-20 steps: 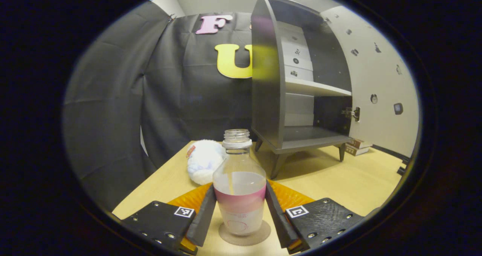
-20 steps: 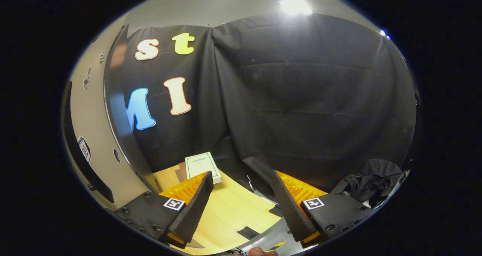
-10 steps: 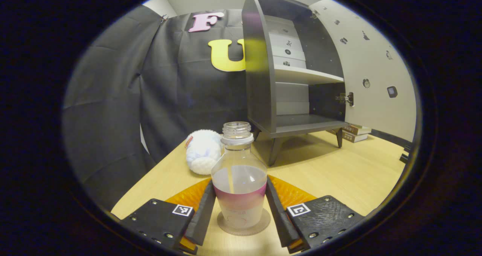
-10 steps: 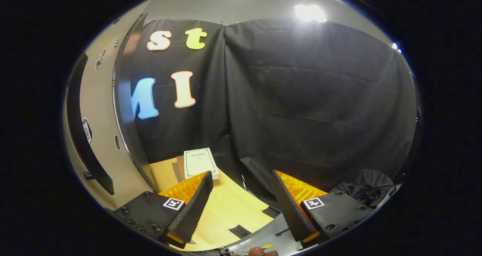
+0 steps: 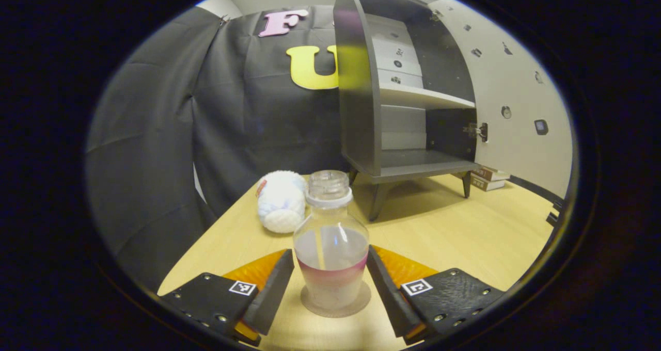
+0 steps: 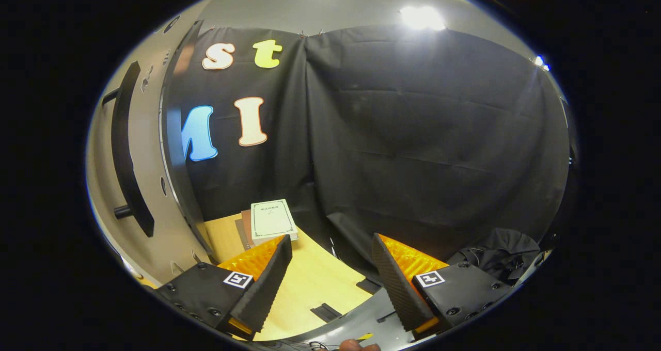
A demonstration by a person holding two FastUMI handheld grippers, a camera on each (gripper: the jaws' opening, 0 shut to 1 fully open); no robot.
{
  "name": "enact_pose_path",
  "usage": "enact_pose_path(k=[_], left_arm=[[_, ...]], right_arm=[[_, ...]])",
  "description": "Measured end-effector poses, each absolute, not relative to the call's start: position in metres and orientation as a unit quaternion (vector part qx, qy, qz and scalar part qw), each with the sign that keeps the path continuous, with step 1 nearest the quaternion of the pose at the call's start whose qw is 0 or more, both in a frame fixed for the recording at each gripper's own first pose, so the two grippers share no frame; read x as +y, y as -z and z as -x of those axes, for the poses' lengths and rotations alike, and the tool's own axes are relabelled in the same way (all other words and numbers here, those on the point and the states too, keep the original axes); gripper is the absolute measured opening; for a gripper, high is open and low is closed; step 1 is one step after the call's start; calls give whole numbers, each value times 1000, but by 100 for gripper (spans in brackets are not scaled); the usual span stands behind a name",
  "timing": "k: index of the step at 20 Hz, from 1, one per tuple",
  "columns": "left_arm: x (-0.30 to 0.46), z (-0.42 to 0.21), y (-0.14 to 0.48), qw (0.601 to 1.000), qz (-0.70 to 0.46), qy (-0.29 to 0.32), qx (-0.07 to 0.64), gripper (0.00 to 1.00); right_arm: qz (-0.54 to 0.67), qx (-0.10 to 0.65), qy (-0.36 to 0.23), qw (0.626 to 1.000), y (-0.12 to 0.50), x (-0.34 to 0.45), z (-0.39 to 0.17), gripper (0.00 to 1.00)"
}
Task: Open the cabinet door with the right hand, grasp the bottle in the cabinet with the left hand and place it on the coaster, then close the cabinet door with the right hand.
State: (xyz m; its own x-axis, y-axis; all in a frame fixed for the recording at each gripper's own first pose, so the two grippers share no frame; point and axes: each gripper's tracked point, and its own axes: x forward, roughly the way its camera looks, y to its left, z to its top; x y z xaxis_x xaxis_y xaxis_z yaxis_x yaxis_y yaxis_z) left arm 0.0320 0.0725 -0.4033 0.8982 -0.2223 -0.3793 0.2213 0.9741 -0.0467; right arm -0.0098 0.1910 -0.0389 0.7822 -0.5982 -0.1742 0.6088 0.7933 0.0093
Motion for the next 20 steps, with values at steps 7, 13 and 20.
enact_pose_path(k=[7,13,20], left_arm=[[85,3,359,976,-7,77,204,86],[93,33,290,982,-16,29,184,84],[69,30,202,989,1,-12,149,84]], right_arm=[[-48,92,293,950,65,177,-18,98],[-69,92,271,956,74,159,-26,98],[-7,57,216,975,39,164,-32,98]])
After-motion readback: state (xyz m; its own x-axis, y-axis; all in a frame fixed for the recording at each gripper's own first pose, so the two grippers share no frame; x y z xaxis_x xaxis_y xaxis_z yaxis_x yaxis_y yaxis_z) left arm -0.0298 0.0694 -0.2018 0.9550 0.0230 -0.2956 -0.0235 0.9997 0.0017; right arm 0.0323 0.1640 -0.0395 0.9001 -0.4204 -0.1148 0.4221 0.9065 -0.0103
